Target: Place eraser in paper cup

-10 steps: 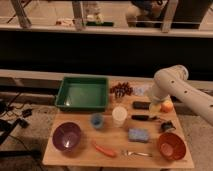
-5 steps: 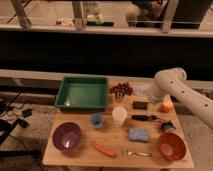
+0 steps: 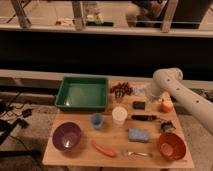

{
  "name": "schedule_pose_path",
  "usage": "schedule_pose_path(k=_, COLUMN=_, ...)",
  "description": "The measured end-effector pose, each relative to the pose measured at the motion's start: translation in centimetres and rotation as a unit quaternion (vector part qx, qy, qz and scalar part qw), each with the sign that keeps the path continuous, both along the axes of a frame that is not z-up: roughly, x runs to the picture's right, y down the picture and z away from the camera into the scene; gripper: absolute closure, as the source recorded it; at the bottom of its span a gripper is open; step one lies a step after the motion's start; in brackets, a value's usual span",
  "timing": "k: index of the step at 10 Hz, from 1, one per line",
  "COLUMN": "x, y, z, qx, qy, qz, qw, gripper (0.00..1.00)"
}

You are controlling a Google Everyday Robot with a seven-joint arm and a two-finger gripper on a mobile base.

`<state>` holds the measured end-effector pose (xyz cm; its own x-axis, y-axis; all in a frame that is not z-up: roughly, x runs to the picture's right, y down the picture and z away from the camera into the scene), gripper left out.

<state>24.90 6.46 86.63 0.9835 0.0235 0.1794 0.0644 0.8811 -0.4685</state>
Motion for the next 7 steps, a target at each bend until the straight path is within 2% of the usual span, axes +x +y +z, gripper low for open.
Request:
schedule_pose_path(k=2, x=-0.1, y=-0.2, z=1.6, qx=-0.001, qy=0.001, qz=0.000, qw=1.0000, gripper=0.20)
schedule_pose_path(k=7, x=1.6, y=1.1, z=5.4, qx=-0.022, qy=0.022, qz=0.017, qw=0.9994, gripper=0.20)
